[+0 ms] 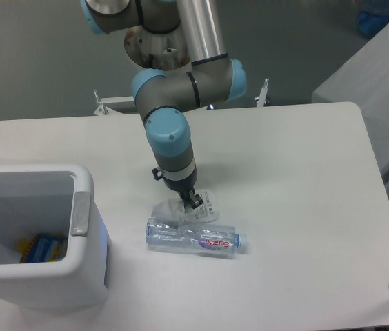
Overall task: Place the trash in the trash can
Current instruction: 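Close the gripper on the plastic wrapper and lift it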
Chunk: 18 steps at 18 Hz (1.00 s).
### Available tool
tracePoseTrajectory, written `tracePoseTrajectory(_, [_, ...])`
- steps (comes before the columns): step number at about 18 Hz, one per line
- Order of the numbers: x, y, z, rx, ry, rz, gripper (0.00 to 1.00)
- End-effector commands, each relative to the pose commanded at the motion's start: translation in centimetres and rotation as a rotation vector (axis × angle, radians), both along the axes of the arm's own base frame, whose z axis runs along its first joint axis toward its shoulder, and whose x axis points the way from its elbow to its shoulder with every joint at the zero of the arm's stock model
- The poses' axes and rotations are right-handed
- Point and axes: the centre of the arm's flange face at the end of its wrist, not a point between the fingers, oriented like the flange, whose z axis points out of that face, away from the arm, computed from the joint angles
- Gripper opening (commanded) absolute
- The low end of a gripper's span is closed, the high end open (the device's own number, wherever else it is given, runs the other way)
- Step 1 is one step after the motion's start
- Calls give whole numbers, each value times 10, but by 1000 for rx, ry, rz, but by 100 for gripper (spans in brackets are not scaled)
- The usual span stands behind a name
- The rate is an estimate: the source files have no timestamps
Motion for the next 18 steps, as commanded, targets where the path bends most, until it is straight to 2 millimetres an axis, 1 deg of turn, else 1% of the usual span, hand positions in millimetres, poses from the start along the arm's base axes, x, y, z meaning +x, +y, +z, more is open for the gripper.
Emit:
tracePoseTrajectory(1, [0, 0, 3, 12, -16, 3, 4])
tracePoseTrajectory(2, [1, 0, 4, 14, -27, 3, 4])
tracePoseTrajectory(3, [-2, -3, 9, 21, -25, 10, 4])
tracePoseTrajectory(4, [-6, -7, 21, 39, -17, 21, 4])
tracePoseTrajectory(6, [-8, -6, 43, 123, -62, 30, 4])
tracePoseTrajectory(8, [-22, -14, 70, 207, -120, 65, 4])
tracePoseTrajectory(10, [-26, -13, 103, 304, -154, 91, 4])
tracePoseTrajectory(12, [-36, -7, 139, 416, -187, 198, 4])
tracePoseTrajectory(15, [-47, 8, 191, 550, -230, 328, 4])
tracePoseTrajectory(16, [-51, 14, 217, 610, -251, 396, 4])
tracePoseTrajectory(18, [-55, 24, 253, 689, -298, 499, 5])
